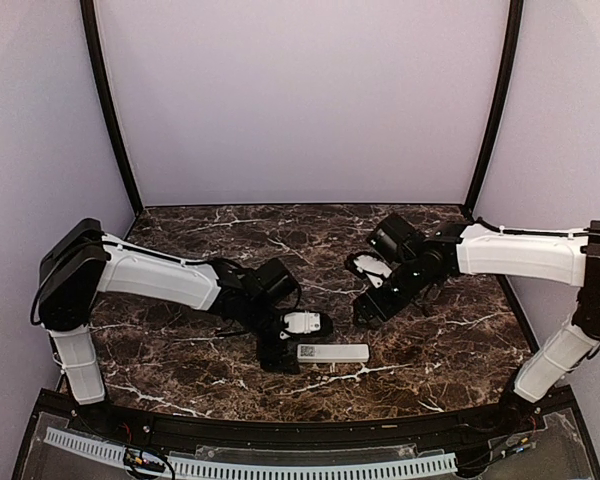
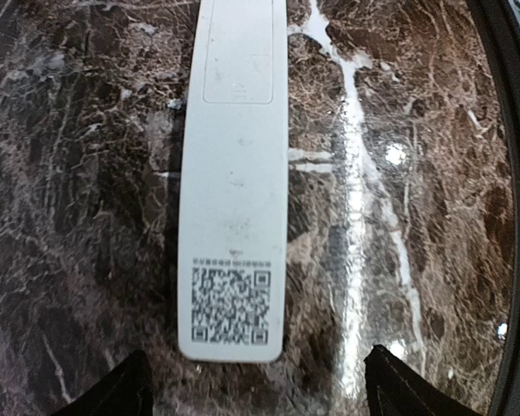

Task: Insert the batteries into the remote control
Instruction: Adjust the battery cover on the remote control without the battery cover, then pick up the remote control from the center of the board, then pass from the right arm to the left, then place the remote control at the center of the board.

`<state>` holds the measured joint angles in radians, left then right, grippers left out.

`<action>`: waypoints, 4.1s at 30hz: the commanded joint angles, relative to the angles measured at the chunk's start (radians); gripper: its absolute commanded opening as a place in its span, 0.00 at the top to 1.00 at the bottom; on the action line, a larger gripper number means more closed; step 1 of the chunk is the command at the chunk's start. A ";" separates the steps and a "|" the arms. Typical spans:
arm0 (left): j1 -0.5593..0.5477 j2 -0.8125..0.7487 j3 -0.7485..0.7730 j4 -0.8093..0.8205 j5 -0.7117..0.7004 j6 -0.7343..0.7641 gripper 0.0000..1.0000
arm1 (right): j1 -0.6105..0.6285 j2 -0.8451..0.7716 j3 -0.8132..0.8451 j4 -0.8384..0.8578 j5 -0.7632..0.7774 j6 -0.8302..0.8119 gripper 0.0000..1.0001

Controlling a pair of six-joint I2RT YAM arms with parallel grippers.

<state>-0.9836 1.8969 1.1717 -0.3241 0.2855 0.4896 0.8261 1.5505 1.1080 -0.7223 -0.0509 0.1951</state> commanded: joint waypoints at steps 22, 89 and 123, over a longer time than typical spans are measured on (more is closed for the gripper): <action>0.355 -0.515 -0.186 0.202 -0.208 -0.525 0.10 | 0.208 0.427 0.205 0.151 -0.063 -0.480 0.23; 0.142 -0.396 0.144 0.660 0.269 -0.727 0.96 | -0.035 -0.153 0.277 0.853 -0.501 0.032 0.50; 0.396 0.271 0.440 -0.296 -0.219 -0.746 0.56 | -0.166 0.055 0.329 0.099 0.071 0.084 0.11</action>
<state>-0.5972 2.1407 1.6211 -0.5606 0.0669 -0.2867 0.6754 1.6115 1.4292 -0.5995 0.0380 0.2504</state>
